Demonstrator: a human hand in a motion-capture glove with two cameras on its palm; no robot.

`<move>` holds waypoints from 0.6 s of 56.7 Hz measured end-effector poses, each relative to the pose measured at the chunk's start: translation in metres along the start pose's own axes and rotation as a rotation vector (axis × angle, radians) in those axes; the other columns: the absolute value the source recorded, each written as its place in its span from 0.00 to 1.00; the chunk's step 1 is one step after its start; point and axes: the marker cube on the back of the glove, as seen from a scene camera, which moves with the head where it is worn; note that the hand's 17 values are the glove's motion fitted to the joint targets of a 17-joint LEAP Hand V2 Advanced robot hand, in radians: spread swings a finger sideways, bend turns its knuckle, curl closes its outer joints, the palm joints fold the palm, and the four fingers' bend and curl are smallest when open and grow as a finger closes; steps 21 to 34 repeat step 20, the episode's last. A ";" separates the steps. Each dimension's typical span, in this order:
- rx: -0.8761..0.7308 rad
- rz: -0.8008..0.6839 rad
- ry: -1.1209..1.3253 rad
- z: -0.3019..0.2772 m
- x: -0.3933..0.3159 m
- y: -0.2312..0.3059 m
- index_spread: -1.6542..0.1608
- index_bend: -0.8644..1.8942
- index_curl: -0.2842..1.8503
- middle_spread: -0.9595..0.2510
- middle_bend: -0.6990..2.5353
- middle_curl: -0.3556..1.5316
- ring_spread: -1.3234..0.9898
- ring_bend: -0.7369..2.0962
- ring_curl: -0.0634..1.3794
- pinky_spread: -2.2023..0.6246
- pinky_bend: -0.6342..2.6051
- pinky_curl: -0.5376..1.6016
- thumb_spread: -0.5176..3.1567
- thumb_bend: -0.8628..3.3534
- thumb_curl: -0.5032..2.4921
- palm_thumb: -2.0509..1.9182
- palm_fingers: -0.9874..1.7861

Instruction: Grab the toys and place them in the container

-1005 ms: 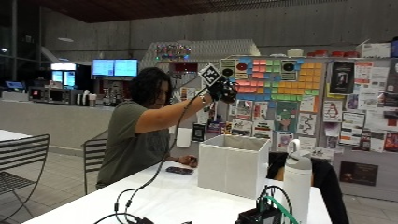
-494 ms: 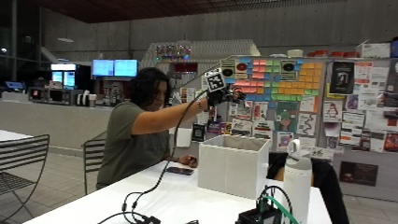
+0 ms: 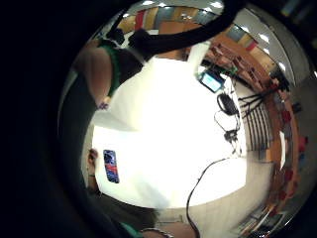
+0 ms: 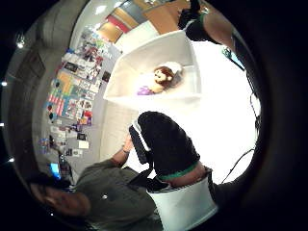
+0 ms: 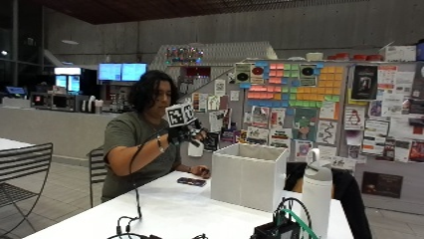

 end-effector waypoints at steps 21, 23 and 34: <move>0.015 0.143 -0.020 0.097 0.079 0.042 0.67 0.39 0.40 0.66 0.34 0.43 0.49 0.50 0.24 0.78 0.43 0.40 0.52 0.20 0.24 0.51 0.44; 0.015 0.143 -0.020 0.097 0.079 0.042 0.67 0.39 0.40 0.66 0.34 0.43 0.49 0.50 0.24 0.78 0.43 0.40 0.52 0.20 0.24 0.51 0.44; 0.015 0.143 -0.020 0.097 0.079 0.042 0.67 0.39 0.40 0.66 0.34 0.43 0.49 0.50 0.24 0.78 0.43 0.40 0.52 0.20 0.24 0.51 0.44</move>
